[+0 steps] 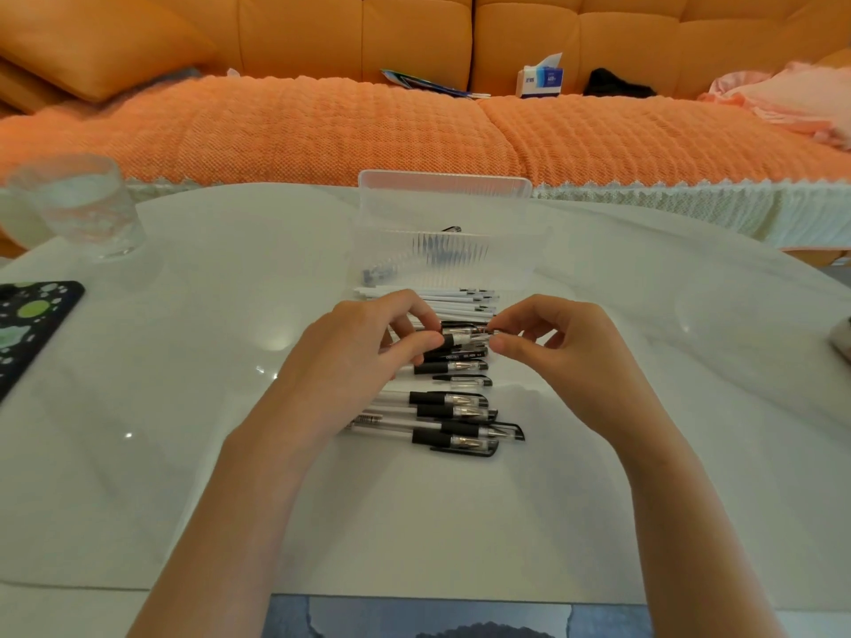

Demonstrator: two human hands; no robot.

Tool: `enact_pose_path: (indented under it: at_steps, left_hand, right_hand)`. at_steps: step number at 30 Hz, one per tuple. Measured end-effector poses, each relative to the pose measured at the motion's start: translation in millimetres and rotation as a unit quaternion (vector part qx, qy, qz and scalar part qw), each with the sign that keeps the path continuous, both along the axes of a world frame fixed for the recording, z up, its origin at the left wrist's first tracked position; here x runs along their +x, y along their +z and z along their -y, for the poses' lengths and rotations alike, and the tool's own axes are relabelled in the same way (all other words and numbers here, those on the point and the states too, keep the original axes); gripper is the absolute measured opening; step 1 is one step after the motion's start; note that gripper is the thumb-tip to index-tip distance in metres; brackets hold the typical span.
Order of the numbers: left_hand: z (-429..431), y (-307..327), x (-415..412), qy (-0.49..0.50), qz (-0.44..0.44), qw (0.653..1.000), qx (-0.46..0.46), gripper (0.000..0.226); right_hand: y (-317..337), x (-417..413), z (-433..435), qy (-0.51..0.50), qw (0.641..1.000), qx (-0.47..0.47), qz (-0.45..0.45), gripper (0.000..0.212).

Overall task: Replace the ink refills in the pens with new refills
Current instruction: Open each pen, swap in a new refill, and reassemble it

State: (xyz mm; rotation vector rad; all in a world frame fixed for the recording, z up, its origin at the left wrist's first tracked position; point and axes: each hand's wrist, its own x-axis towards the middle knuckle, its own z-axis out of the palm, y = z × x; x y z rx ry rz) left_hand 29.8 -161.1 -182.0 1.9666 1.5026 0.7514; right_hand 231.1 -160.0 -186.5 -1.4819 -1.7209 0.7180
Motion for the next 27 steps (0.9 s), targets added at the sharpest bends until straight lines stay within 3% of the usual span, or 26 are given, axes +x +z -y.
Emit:
enact_pose_path:
  at_steps: [9,22,27]
  left_hand:
    - [-0.7,-1.6,-0.5,0.018,0.019,1.0,-0.005,0.009]
    - [0.6,-0.6,2.7,0.015,0.005,1.0,-0.006,0.012]
    - [0.8,-0.6,6.9,0.011,0.02,1.0,-0.004,0.011]
  right_hand:
    - [-11.5,1.5,-0.1,0.013,0.99,-0.078,0.119,0.005]
    - [-8.4,6.4,1.0,0.01,0.991,-0.085,0.107,0.009]
    - [-0.8,2.4,0.6,-0.015,0.998,-0.053,-0.018,0.005]
